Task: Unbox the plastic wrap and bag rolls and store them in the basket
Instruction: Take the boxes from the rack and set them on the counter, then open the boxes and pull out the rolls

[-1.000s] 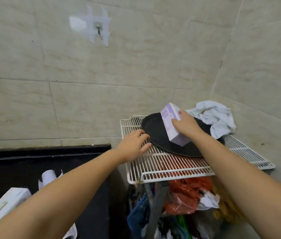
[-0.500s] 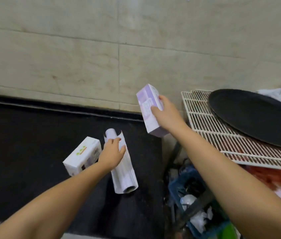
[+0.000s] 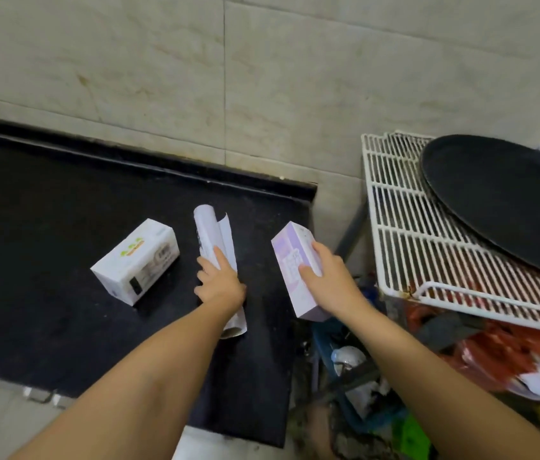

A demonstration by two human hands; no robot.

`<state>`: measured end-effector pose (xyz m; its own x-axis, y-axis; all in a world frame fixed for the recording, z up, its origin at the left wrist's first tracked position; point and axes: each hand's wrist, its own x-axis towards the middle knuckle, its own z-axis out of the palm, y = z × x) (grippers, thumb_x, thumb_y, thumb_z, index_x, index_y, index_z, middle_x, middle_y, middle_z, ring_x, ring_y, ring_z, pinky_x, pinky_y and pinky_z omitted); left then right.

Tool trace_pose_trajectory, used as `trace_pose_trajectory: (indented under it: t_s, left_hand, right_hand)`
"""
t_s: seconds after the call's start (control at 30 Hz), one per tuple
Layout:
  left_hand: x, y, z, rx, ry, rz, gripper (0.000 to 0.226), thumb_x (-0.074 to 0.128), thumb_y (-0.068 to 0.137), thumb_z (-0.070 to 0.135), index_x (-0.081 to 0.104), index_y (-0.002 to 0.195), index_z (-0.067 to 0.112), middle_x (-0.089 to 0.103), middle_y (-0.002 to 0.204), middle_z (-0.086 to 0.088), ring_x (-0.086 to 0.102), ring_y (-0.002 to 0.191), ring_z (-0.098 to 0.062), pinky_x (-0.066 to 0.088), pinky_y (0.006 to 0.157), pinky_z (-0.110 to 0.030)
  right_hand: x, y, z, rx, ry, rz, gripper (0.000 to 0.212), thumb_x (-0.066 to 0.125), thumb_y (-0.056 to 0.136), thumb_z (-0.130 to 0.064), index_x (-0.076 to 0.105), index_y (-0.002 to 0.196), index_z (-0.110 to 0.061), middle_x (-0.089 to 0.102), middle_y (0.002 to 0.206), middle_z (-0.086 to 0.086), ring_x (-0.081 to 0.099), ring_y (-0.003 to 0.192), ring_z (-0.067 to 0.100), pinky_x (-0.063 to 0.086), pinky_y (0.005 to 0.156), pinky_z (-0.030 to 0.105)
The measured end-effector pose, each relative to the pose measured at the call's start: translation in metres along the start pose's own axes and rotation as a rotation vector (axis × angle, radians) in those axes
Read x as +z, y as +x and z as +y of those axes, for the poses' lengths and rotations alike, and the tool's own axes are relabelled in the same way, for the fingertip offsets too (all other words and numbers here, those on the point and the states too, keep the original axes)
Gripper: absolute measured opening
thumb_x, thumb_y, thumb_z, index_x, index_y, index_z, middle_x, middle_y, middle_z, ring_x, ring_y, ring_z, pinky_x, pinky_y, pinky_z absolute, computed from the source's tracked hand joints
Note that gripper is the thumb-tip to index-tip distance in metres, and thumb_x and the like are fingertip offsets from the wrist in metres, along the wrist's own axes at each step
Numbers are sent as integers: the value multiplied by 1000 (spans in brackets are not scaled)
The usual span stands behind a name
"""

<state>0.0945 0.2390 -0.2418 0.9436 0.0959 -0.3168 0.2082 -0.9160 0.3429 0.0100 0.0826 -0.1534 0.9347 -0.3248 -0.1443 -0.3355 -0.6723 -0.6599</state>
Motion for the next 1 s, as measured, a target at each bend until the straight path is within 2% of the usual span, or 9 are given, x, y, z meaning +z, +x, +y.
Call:
trace_pose_trajectory:
  t_s: [0.07, 0.13, 0.3, 0.47, 0.53, 0.67, 0.8, 0.93, 1.0]
  left_hand:
    - [-1, -5, -5, -31, -41, 13, 98, 61, 83, 28, -15, 145, 26, 19, 144, -21, 34, 122, -34, 43, 91, -46]
    - [-8, -9, -13, -48, -141, 2, 97, 60, 83, 26, -15, 145, 27, 26, 138, -22, 36, 120, -37, 43, 91, -46]
    - [-37, -45, -49, 0, -348, 13, 94, 59, 82, 30, -8, 147, 22, 32, 136, -24, 46, 116, -43, 41, 94, -43]
    - [-76, -81, -100, 162, -457, 123, 90, 57, 74, 23, 2, 145, 29, 35, 139, -15, 43, 120, -35, 43, 98, -49]
    - [-95, -88, -123, 184, -485, 161, 90, 57, 73, 21, 4, 145, 32, 37, 138, -11, 46, 117, -31, 46, 95, -46]
    - [-135, -103, -172, 187, -564, 228, 81, 56, 68, 33, 16, 138, 39, 51, 117, -11, 56, 100, -30, 53, 84, -48]
    - [-176, -116, -250, 180, -524, 270, 83, 57, 67, 32, 14, 138, 41, 50, 116, -8, 57, 96, -26, 54, 83, -48]
    - [-220, -124, -336, 141, -438, 333, 81, 58, 72, 30, 9, 136, 43, 45, 116, -7, 53, 97, -23, 55, 84, -43]
    - [-239, -126, -372, 113, -445, 376, 82, 59, 73, 30, 10, 138, 39, 45, 117, -8, 54, 96, -22, 55, 83, -42]
  right_hand:
    - [0, -1, 9, -26, 2, -23, 57, 43, 91, -35, 24, 143, -23, 41, 139, 12, 53, 111, 29, 42, 82, 33]
    - [4, -1, 13, -47, 19, -62, 56, 43, 90, -35, 26, 142, -23, 40, 139, 12, 52, 112, 29, 43, 83, 34]
    - [27, 1, -4, -124, 22, -149, 55, 45, 90, -35, 28, 141, -23, 41, 139, 12, 53, 111, 30, 46, 86, 36]
    - [54, -13, -40, -195, -43, -213, 57, 43, 92, -37, 22, 143, -25, 35, 141, 12, 52, 111, 32, 44, 82, 36]
    - [62, -19, -55, -233, -60, -203, 56, 42, 91, -37, 23, 142, -25, 36, 139, 13, 52, 109, 32, 43, 79, 35]
    - [83, -30, -102, -306, -88, -182, 56, 41, 91, -36, 24, 142, -25, 36, 139, 14, 53, 104, 32, 42, 75, 34]
    - [123, -52, -170, -371, -72, -176, 52, 41, 90, -34, 28, 139, -22, 40, 135, 15, 52, 96, 30, 45, 75, 37]
    - [181, -82, -242, -441, -42, -189, 51, 42, 91, -31, 30, 140, -20, 40, 138, 16, 50, 113, 34, 42, 91, 41]
    - [208, -95, -275, -465, -54, -220, 54, 42, 91, -33, 27, 142, -22, 38, 138, 16, 51, 112, 36, 41, 90, 40]
